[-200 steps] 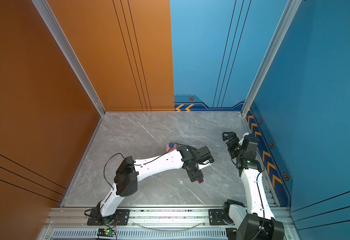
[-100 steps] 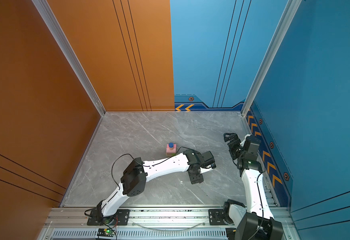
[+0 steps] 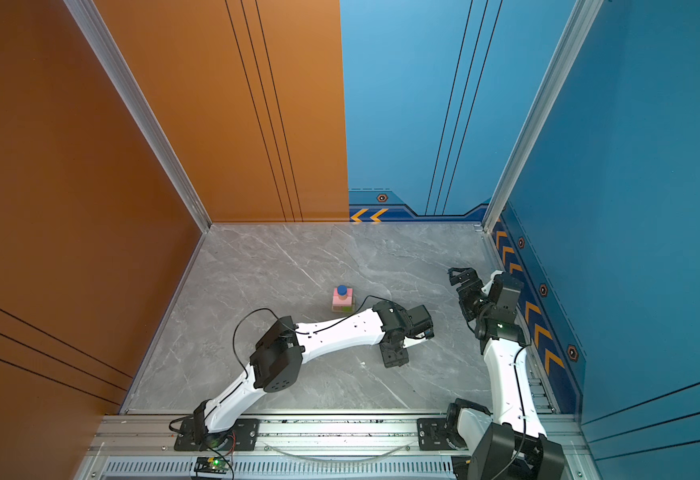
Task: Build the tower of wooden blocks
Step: 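Lower the left gripper around the purple block and close on it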
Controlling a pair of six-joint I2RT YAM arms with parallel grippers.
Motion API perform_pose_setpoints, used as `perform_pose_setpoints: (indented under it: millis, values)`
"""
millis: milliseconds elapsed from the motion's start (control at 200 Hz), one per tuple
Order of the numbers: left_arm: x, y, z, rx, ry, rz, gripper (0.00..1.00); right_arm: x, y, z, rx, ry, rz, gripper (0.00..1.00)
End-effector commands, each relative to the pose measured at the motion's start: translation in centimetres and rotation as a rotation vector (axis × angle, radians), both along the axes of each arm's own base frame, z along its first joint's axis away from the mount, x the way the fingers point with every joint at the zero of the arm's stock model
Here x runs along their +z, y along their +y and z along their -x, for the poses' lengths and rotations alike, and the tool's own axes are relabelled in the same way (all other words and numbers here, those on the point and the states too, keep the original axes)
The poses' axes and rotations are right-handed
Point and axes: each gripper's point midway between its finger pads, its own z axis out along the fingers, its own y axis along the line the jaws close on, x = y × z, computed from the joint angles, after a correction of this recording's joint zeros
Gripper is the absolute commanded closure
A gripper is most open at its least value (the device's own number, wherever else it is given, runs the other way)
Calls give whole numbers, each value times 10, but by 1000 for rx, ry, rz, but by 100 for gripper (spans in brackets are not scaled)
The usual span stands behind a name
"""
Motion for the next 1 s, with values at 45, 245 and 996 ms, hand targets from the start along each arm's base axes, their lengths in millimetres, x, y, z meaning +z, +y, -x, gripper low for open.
perform_pose_setpoints:
  millis: [45, 245, 996]
  values:
    - [-8, -6, 0, -19, -20, -15, 22, -1, 0, 1, 15, -14, 4, 0]
    - [-12, -12, -6, 8, -23, 0, 22, -3, 0, 1, 14, -11, 1, 0]
    - [-11, -29, -36, 249, 110, 161, 29, -7, -2, -2, 8, -4, -9, 0]
